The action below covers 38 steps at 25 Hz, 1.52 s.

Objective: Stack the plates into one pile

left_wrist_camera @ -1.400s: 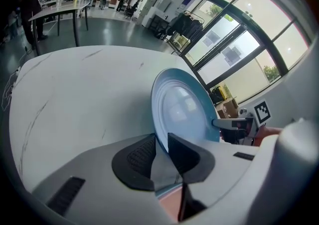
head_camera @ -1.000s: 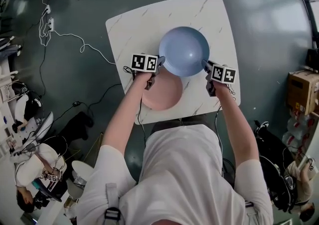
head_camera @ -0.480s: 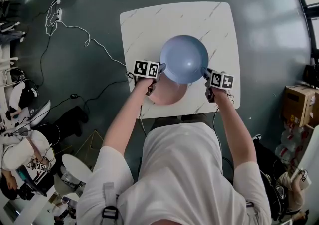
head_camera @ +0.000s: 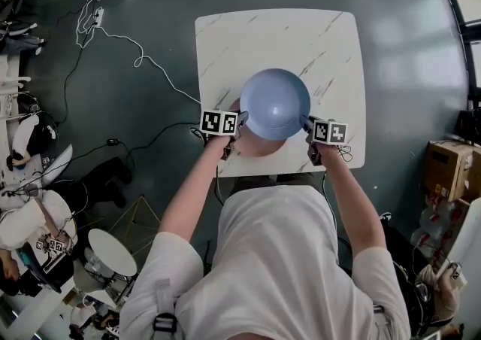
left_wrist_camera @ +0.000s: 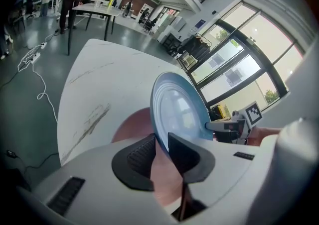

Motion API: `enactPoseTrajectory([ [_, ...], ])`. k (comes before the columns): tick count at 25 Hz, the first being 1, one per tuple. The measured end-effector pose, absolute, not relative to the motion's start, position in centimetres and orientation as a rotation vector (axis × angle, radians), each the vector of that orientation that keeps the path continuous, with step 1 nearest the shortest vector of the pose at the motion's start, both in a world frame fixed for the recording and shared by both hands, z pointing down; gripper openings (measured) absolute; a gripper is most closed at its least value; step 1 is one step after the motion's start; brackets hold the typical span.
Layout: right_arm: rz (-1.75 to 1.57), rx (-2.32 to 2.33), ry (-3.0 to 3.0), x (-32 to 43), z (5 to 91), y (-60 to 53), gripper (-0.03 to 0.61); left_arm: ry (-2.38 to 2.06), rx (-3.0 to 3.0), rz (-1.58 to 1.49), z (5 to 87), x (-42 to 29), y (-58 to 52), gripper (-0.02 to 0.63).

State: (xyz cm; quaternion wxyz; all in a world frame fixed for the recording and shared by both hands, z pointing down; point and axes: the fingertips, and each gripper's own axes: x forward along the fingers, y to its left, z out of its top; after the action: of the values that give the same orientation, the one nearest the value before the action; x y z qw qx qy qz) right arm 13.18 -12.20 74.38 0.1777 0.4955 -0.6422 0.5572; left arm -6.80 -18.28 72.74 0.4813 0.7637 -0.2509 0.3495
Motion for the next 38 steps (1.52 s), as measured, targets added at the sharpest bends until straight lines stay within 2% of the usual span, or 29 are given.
enactPoseTrajectory([
  [19,1.54,1.208,-1.778,6.5,76.3,-8.0,0.083,-0.679,1.737,0.782,74.5,-14.3,-11.3,0.086],
  [34,1.429,1.269,-1.73,5.6,77.1,-7.9,0.084,-0.614,1.72,0.835,76.1,-15.2,-10.0,0.108],
  [38,1.415,1.292,-1.737,6.1,76.9,-7.7,0.103,-0.578,1.745,0.866,76.1,-15.0,-9.4,0.112],
])
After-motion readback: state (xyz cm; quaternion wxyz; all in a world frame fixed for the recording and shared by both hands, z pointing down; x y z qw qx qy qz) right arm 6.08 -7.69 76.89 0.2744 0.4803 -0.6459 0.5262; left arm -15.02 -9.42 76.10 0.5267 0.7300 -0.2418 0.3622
